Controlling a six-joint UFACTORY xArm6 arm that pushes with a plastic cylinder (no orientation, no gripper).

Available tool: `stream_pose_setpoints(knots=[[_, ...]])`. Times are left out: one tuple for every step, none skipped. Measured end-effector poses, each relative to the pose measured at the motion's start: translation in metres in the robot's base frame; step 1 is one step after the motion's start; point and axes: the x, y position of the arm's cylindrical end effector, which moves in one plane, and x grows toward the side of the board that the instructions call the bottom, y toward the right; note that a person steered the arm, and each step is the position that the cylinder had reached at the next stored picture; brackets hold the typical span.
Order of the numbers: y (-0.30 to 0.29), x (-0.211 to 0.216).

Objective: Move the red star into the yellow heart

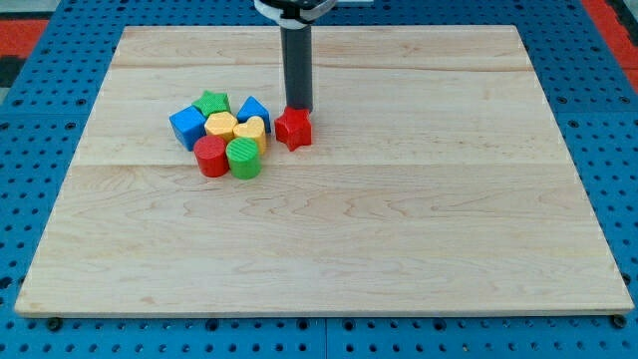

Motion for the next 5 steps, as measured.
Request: stream_pose_setpoints(knots=[[0.000, 0.001], [0.026, 0.004], [0.037, 0.014], [0.036, 0.020], [0.014, 0.021]])
